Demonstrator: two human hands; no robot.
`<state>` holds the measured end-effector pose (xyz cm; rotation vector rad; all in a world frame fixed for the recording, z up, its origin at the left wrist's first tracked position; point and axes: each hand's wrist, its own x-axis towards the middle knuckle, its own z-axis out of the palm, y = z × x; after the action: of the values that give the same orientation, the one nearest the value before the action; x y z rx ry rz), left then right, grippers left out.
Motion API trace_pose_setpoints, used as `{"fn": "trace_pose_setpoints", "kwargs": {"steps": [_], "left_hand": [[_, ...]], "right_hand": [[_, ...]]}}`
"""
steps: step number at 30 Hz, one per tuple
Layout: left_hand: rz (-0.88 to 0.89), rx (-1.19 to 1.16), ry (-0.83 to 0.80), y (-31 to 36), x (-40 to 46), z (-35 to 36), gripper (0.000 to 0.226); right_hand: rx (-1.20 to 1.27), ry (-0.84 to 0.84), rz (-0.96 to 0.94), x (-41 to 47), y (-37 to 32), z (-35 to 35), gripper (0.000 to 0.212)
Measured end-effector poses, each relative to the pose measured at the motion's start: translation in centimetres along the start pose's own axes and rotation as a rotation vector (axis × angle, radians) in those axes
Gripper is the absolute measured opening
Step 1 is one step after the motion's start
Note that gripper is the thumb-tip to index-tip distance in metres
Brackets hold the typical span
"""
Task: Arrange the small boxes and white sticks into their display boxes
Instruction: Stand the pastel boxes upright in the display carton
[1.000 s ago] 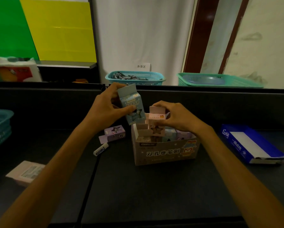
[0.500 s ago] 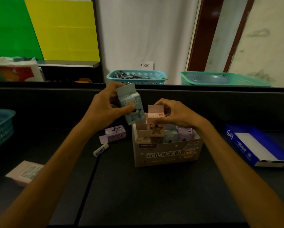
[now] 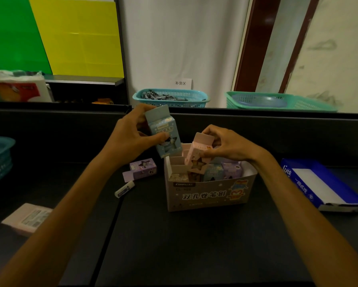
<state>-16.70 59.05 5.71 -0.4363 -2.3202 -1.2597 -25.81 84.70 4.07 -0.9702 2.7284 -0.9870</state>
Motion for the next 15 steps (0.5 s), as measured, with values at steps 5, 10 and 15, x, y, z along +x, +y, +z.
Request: {"fn": "trace_pose_setpoints", "kwargs": {"steps": [5,10,15], "left_hand": [[0.000,0.000,-0.002,0.2,0.1,0.1,0.055],[0.013,0.010,-0.004,0.4,0.0,0.2,0.056],[0.005,0.001,-0.005,0.5,-0.1,0.4,0.056]], "right_hand": [[-0.038,-0.023,-0.002,-0.1,-0.1,0.0,0.040],[-0.090,-0.054,-0.005,-0.2,-0.6,-0.4,0.041],[-0.174,-0.110,0.018,0.2,-0.8,1.4,0.042]]}}
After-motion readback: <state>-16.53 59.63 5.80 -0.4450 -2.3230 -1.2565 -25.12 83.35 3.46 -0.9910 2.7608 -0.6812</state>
